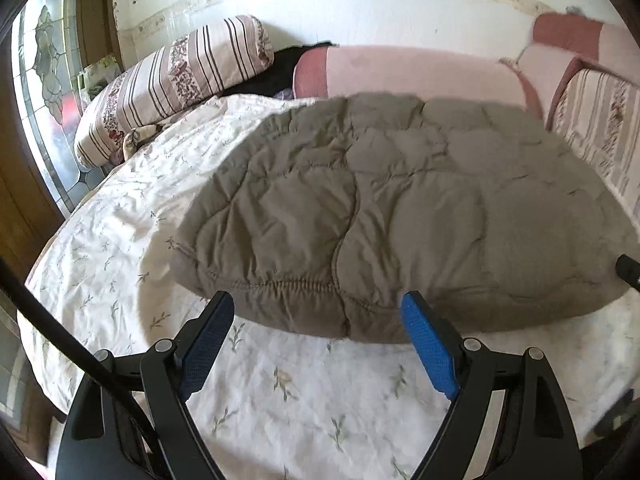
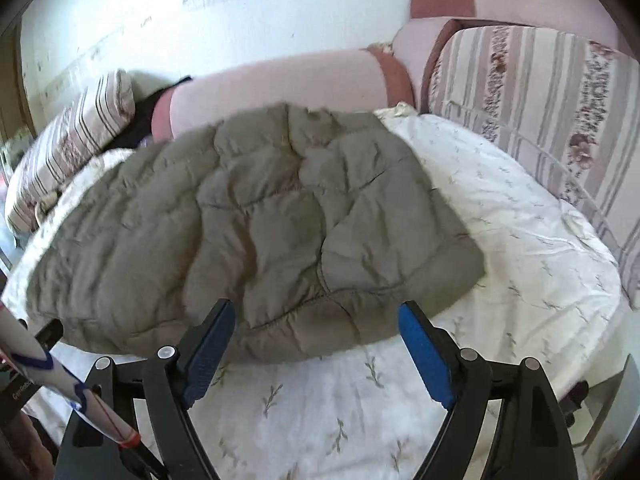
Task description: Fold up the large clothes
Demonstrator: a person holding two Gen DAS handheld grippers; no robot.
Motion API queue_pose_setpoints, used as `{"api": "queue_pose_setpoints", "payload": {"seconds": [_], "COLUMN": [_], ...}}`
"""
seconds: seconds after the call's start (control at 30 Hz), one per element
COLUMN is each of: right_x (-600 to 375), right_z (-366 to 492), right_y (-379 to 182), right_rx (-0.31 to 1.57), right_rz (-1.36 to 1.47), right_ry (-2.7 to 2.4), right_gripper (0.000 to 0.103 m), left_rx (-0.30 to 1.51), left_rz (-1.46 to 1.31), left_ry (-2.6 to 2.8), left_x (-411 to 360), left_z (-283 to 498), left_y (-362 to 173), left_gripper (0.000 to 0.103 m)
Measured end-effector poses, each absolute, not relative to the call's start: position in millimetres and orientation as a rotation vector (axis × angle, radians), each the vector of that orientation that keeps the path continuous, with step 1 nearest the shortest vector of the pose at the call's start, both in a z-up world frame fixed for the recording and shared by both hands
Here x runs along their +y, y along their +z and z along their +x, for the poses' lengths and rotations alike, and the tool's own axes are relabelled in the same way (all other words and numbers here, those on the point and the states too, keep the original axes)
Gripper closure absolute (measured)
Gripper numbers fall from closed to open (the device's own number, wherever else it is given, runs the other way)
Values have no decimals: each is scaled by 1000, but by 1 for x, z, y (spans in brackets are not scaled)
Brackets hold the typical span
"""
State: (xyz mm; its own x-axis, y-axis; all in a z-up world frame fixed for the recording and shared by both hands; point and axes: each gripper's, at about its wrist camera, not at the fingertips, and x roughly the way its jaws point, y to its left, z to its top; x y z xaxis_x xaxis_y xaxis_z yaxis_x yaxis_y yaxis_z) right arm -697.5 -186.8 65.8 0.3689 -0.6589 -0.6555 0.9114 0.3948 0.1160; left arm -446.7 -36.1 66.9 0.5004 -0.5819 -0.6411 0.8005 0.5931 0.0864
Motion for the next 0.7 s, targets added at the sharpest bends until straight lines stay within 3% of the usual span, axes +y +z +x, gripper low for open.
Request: {"api": "queue_pose_setpoints", "payload": {"seconds": [0.27,0.7], "right_x": [-135,-30], "right_z": [-723,-759], "right_y": [125,273], "right_rx": [511,243], "right_rz": [461,280], "right_ry": [-1064,-962], "right_gripper": [15,0], "left_rx": [498,252], "left_rz": [277,176], "left_ry": [-901,-871], "left_x": [24,123], "left_z": [-463,-505], "left_y": [144,283], "left_gripper": [18,0]}}
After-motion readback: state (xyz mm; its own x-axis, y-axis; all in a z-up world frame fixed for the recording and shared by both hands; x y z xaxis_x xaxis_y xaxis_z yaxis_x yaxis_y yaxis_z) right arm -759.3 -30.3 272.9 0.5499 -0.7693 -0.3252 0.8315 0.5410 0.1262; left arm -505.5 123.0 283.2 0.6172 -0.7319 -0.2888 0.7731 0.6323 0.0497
